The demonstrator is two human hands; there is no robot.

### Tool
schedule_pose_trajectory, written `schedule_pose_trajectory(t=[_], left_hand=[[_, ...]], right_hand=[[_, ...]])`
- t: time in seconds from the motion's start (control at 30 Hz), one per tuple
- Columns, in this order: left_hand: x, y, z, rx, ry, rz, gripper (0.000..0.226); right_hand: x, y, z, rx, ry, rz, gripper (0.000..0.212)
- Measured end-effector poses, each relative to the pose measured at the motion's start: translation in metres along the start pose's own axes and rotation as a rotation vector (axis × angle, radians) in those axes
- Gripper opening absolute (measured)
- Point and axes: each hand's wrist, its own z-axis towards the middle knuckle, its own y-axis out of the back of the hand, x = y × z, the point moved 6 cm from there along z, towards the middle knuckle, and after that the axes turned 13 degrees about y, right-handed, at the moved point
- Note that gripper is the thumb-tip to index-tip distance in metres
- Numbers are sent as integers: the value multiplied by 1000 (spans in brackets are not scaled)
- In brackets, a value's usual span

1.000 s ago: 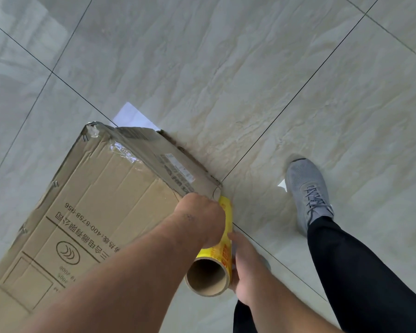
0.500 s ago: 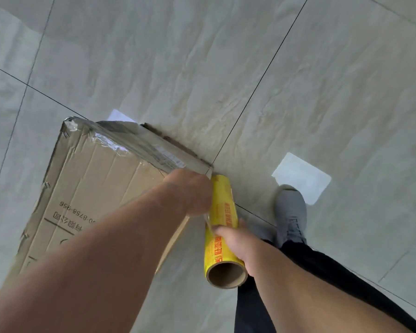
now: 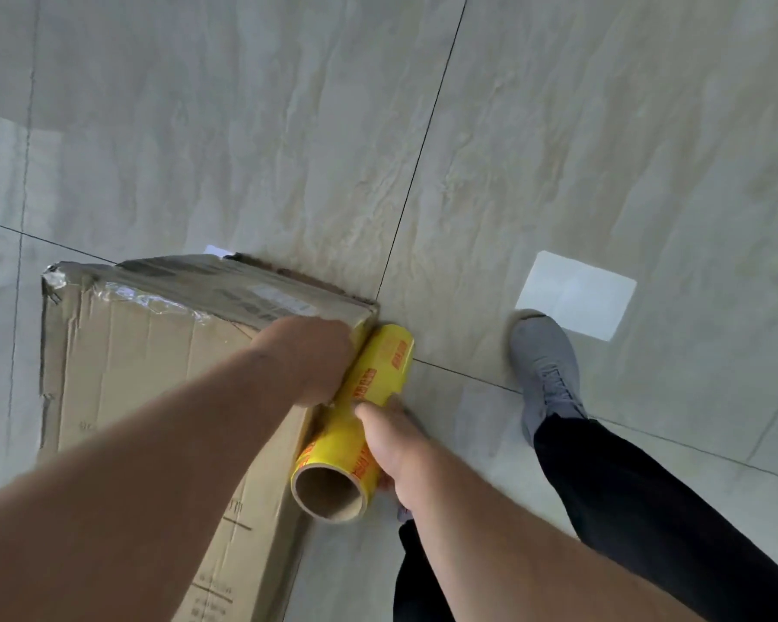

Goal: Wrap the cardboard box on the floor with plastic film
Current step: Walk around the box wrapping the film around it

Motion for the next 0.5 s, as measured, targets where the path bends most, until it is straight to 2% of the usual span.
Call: schedule_pose_trajectory(t=[0.07, 0.1, 0.2, 0.23, 0.27, 0.33, 0.4, 0.5], left_hand=[[1, -5, 2, -12, -28, 10, 31], [-1, -2, -2, -35, -38, 17, 30], [-7, -3, -4, -27, -103, 97, 29], [-3, -2, -4, -29, -84, 64, 29], [0, -1, 0, -65, -71, 59, 29], [-2, 1, -1, -111, -73, 53, 25], [-5, 0, -2, -106, -43, 18, 19], [-13, 3, -6, -91, -75, 73, 19]], right_hand=[[-22, 4, -3, -83, 13, 179, 90], [-31, 2, -10, -102, -14, 269, 83], [-46, -15, -20, -67, -114, 596, 31], [-49, -21, -19, -73, -109, 658, 28], [-50, -25, -20, -65, -93, 677, 35], [-50, -28, -17, -82, -19, 602, 65], [-57, -17, -13, -155, 60, 433, 80], [-70, 2, -14, -206, 74, 174, 112]])
